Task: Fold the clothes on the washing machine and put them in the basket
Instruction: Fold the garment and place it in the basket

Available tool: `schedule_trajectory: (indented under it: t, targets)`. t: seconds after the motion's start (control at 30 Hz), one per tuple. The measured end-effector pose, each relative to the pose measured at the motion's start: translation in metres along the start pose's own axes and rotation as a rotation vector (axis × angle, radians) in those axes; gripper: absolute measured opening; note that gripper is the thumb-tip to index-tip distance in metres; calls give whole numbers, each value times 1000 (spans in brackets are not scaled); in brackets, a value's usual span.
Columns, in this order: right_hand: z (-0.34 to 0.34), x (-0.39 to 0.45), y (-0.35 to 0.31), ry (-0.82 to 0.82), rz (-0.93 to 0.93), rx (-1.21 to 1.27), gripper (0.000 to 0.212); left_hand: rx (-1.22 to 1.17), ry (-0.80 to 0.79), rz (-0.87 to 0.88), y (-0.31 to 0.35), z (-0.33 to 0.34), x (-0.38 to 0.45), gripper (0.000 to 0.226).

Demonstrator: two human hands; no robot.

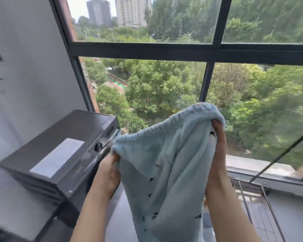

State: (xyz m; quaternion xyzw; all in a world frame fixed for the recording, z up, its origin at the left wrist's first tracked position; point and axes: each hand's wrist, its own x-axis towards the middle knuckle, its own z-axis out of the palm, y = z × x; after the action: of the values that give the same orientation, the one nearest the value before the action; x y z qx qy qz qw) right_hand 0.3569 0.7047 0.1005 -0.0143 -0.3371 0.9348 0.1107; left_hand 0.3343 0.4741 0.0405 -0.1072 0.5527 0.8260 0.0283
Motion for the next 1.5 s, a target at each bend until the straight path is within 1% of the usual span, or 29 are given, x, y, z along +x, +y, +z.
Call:
schedule_trajectory:
  t: [0.03,0.1,0.13,0.2,0.23,0.27,0.3,0.37,0.43,0.47,0.53,0.57,0.6,0.63,0.67,0.73,0.8,0.87,0.9,1.0,1.03,1.17,1.27,1.37,1.47,1.5]
  targets:
    - [14,11,12,-11,9,16,38,40,-8,-36,-2,-12,11,26]
    - [38,25,28,-52,23,26,25,154,-28,-139,-3,-27,25,46]
    - [51,35,40,-71,46,32,29,202,-27,-199,-2,-40,38,56]
    - [70,50,57,-99,101,27,43,192,-146,-327,-1,-55,50,75]
    - [77,59,66,-120,122,14,51,162,-212,-350,3,-59,55,76]
    - [83,66,74,-133,139,7,56,161,-232,-338,7,-58,59,70]
    - [88,74,81,-142,164,5,58,152,-206,-289,8,-58,64,63]
    - [97,96,96,-149,211,40,52,78,-34,-189,18,-57,80,55]
    - [97,122,107,-132,228,34,36,-23,147,-111,31,-65,100,44]
    - [98,136,110,-110,228,20,32,-29,218,-68,41,-71,110,42]
    - [102,171,121,-62,239,11,31,-18,334,33,65,-84,134,37]
    - [104,186,128,-33,224,-34,28,-8,380,81,77,-88,145,31]
    - [109,205,138,-3,184,-117,21,-4,415,122,89,-92,159,28]
    - [111,216,145,42,120,-223,13,-3,436,152,99,-94,164,26]
    - [120,240,158,54,55,-312,6,-2,460,192,112,-98,181,28]
    - [130,273,179,48,-54,-414,10,2,500,243,130,-106,200,35]
    - [141,311,201,13,-105,-497,10,-7,550,288,146,-115,218,39]
    - [153,346,221,-6,-141,-569,9,0,559,321,160,-126,231,40]
    - [163,364,233,-16,-143,-589,11,3,559,332,166,-131,238,41]
    - [202,407,268,-86,-133,-621,27,-10,580,350,179,-149,263,50]
    - [217,417,280,-110,-125,-634,29,-21,595,350,181,-156,269,52]
    - [274,438,330,-189,-119,-672,17,-51,597,339,192,-188,282,46]
    - [314,440,373,-201,-101,-671,27,-48,595,303,202,-222,290,46]
    - [346,434,427,-195,-76,-728,25,-69,631,255,207,-269,299,44]
    - [372,425,472,-219,-58,-785,25,-131,662,212,206,-316,306,48]
    - [388,417,501,-232,-70,-796,27,-162,664,192,207,-348,307,47]
